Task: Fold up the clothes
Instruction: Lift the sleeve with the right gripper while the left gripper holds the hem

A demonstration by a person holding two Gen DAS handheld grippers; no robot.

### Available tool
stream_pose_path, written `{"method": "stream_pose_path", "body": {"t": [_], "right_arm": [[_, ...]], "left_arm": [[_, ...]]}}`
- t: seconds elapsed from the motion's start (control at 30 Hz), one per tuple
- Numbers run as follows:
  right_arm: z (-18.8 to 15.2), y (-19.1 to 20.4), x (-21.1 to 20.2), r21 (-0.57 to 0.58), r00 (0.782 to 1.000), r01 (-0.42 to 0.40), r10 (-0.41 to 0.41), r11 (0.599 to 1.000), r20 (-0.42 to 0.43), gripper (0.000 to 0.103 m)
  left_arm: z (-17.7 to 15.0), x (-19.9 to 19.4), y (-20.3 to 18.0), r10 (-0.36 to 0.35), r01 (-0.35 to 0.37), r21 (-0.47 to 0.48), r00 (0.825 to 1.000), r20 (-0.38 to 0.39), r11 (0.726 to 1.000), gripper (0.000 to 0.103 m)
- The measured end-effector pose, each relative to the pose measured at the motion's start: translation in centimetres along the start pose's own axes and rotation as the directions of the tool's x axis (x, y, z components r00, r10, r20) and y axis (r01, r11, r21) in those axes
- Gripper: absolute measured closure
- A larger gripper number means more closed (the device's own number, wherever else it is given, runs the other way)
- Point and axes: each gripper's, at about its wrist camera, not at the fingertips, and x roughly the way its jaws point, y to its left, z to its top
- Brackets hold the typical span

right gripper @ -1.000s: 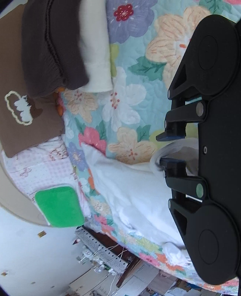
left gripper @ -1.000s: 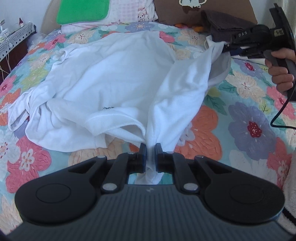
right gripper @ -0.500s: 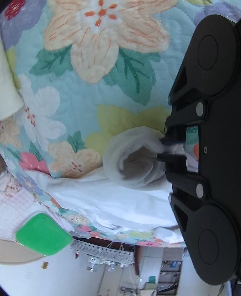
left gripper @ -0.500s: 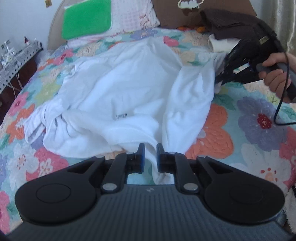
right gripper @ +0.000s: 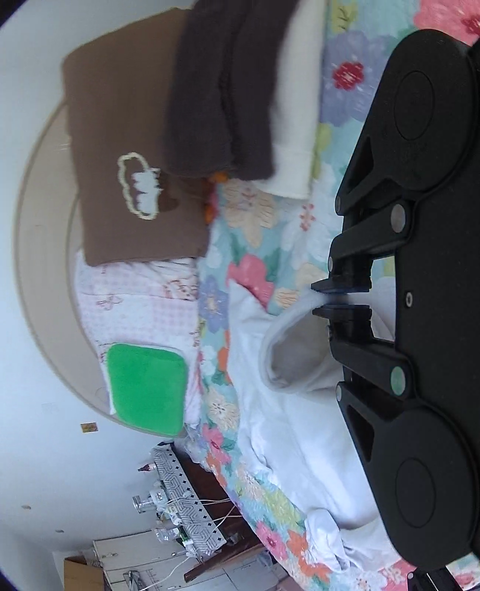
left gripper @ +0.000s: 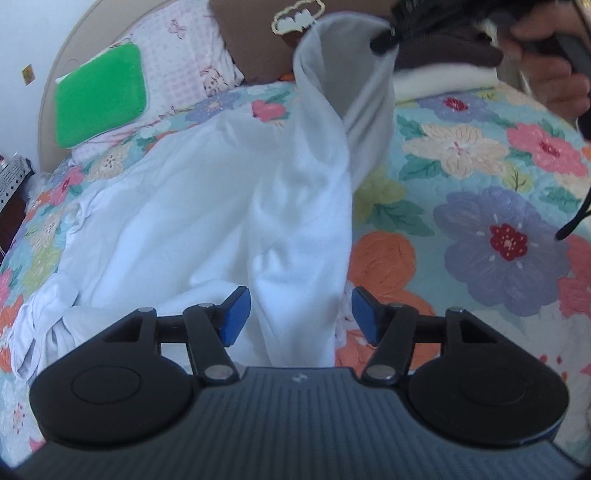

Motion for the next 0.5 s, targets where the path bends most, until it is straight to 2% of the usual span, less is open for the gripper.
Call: {"method": "stream_pose_path", "body": {"t": [0.03,0.07,0.1,0.13,0.17,0.2,0.23,0.33,0.37,0.4,0.43,0.47,0.5], "right_arm": [[0.3,0.3,-0.7,-0.045,0.998,0.046,-0.043,0.998,0.048,0.097],[0.5,0.6,-1.3,-0.088,0.992,0.094,-0.085,0.992,0.099,0.097],[0.7,1.0,-1.8,-0.150,0.976,0.176,-0.153,0.973,0.152,0.097],[0.4,1.7,-1.8,-0.234,0.953,0.277,-0.235,0.932,0.192,0.098],[0.0,2.3,-1.7,-0.311,0.920,0.375,-0.310,0.873,0.238,0.098],[-0.4,3.0,-1.5,-0.380,0.879,0.468,-0.377,0.798,0.290,0.098],[-1.1,3.5,-1.1,-0.440,0.852,0.520,-0.408,0.732,0.328,0.098],[-3.2,4.9,0.4,-0.600,0.796,0.603,-0.443,0.526,0.411,0.098],[-3.6,5.1,0.9,-0.639,0.801,0.593,-0.439,0.490,0.406,0.097],[-3.6,5.2,1.1,-0.687,0.835,0.535,-0.435,0.493,0.338,0.097],[-3.4,4.8,1.0,-0.678,0.876,0.462,-0.414,0.572,0.247,0.097],[-3.2,4.3,0.9,-0.657,0.910,0.385,-0.384,0.648,0.155,0.098],[-2.7,3.2,0.9,-0.580,0.931,0.331,-0.357,0.744,0.074,0.097]], "left_arm": [[0.0,0.9,-0.1,0.013,-0.013,0.018,1.000,-0.018,1.000,0.056],[0.0,1.3,0.1,0.036,-0.035,0.020,0.999,-0.030,0.999,0.089],[0.0,1.6,0.4,0.058,-0.057,0.022,0.998,-0.041,0.998,0.094],[0.0,1.3,0.9,0.071,-0.071,0.010,0.997,-0.036,0.997,0.094],[0.1,1.0,1.5,0.085,-0.086,-0.002,0.996,-0.030,0.996,0.094],[0.1,0.3,1.8,0.103,-0.103,-0.013,0.995,-0.005,0.995,0.094],[0.1,-0.3,2.1,0.124,-0.123,-0.013,0.992,0.013,0.992,0.094],[0.0,-1.7,2.4,0.188,-0.188,-0.002,0.982,0.032,0.982,0.094],[0.0,-2.1,2.6,0.198,-0.198,-0.008,0.980,0.035,0.980,0.094],[-0.1,-2.5,2.8,0.207,-0.206,-0.017,0.978,0.037,0.978,0.094],[-0.4,-2.8,3.2,0.189,-0.187,-0.052,0.982,0.027,0.981,0.094],[-1.0,-2.8,3.7,0.138,-0.135,-0.107,0.990,0.020,0.985,0.094],[-1.6,-2.9,4.2,0.086,-0.083,-0.163,0.996,0.016,0.983,0.094]]}}
